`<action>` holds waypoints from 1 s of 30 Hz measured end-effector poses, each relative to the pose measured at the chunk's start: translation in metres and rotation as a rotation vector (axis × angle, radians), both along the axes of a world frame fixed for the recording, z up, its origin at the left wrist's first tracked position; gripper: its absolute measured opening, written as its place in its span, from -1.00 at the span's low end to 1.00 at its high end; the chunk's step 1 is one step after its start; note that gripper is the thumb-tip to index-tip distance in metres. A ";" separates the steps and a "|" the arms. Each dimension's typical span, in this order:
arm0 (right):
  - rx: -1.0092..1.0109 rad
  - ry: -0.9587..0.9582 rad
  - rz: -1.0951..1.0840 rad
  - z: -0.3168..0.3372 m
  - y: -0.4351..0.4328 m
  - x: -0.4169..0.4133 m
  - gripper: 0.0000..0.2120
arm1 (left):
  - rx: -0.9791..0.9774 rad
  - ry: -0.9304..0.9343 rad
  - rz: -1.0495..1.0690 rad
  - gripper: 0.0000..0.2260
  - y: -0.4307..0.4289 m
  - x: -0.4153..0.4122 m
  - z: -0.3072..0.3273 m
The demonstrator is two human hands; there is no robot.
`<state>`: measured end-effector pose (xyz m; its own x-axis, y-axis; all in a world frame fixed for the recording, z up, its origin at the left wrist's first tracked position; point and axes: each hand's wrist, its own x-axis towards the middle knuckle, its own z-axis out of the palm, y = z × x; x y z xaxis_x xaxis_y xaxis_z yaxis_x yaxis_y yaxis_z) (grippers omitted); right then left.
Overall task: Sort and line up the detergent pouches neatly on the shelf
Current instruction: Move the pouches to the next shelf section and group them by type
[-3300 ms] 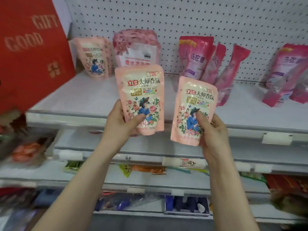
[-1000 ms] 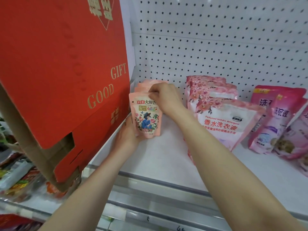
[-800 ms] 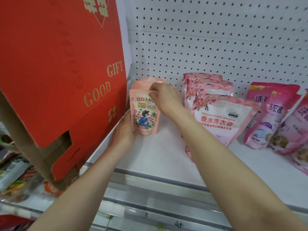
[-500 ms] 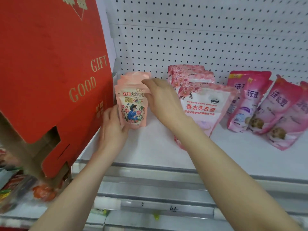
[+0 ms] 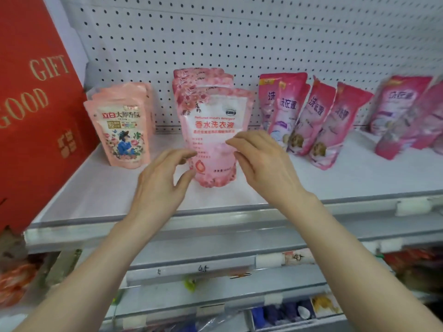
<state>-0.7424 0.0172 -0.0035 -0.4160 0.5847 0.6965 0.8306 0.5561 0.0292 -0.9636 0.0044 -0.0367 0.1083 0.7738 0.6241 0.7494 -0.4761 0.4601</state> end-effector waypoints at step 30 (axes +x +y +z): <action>-0.651 0.864 -0.160 0.065 0.136 0.308 -0.86 | -0.138 -0.016 -0.036 -0.47 0.152 0.316 0.024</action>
